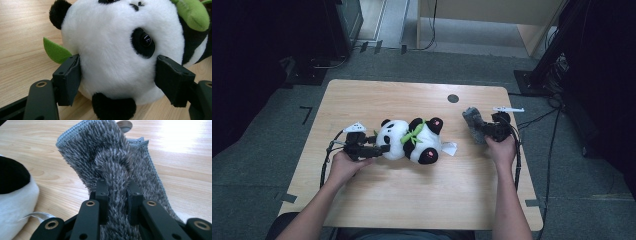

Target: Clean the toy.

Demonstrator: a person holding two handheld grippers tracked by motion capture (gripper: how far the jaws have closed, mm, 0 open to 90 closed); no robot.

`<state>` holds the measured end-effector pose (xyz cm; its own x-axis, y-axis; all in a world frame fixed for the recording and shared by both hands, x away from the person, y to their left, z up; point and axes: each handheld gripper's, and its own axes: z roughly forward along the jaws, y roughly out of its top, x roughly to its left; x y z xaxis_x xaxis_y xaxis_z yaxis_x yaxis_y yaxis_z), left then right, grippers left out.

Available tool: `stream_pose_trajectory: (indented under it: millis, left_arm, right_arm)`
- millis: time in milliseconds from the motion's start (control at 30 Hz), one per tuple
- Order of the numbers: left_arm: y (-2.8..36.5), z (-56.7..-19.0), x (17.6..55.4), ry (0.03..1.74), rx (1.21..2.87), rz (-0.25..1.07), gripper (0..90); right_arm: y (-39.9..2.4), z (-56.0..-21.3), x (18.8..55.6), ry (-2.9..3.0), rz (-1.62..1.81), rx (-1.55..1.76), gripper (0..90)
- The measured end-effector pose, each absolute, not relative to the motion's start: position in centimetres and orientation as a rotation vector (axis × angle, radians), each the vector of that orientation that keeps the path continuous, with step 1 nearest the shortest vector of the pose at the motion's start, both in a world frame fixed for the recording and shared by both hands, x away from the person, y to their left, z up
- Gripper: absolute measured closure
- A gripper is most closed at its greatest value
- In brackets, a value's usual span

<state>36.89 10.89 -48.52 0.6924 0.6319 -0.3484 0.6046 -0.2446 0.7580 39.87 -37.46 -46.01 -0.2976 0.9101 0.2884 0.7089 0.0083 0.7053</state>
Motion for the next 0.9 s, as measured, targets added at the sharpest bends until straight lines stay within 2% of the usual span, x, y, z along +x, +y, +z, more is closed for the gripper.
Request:
stream_pose_trajectory:
  millis: [900]
  left_arm:
    - [10.7, -48.4, 35.7, 0.972, 1.932, 0.09, 23.3]
  right_arm:
    - [-30.0, -37.4, 38.9, 2.165, 1.213, 1.414, 77.6]
